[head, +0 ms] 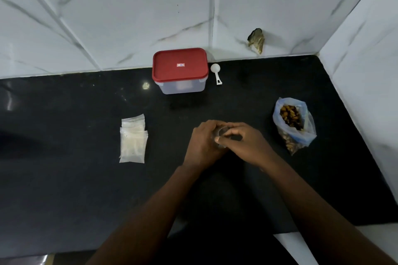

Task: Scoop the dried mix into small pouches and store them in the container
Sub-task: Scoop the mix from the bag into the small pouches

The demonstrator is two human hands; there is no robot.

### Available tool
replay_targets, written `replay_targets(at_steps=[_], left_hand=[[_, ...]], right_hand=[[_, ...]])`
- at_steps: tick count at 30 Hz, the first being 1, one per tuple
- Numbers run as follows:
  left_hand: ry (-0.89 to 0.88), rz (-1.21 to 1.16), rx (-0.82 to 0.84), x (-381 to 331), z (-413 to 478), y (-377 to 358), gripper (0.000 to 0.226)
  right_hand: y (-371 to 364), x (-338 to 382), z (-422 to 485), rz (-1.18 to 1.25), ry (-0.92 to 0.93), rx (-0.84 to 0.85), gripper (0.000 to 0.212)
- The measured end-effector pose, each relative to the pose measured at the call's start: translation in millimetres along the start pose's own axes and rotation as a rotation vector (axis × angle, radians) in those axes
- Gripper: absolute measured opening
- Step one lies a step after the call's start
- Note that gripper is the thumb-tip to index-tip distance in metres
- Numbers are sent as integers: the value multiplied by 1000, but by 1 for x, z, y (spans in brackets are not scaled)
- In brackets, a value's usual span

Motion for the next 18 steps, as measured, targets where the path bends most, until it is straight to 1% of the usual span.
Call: replay_targets(at_steps=[2, 4, 6, 7, 9, 12, 14, 16, 18], left_hand=[[5, 21, -13, -1, 2, -4, 46], [15, -3, -9, -1, 2, -9, 45], [25, -79, -4, -2, 3, -13, 39], [29, -116, -3, -4, 3, -14, 37], [36, -153, 1, -7, 4, -14, 38], [88, -178, 13, -11, 6, -15, 46], [96, -184, 10, -12, 7, -16, 48], [97, -186, -8, -13, 8, -18, 48], [97, -191, -29, -14, 11, -18, 44]], right_hand=[[1, 0, 1, 123, -15, -19, 9], [2, -3, 2, 280, -60, -20, 9], [3, -5, 1, 463, -126, 28, 11], [3, -5, 0, 506, -147, 46, 13], [7, -6, -1, 484, -138, 16, 14], [15, -9, -1, 473, -88, -108, 13], [21, -14, 0, 482, -86, -178, 7], [25, -17, 0, 413, -112, -214, 16], [28, -20, 1, 351, -128, -212, 23]])
Point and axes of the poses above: each hand's wrist, its own z-axis towards the middle knuckle, its own y-axis out of the back of the hand, x = y × z, the point moved 2 cm from there along z, towards the middle knuckle, and after that the axes turned 13 degrees about z, right-handed, at the moved point
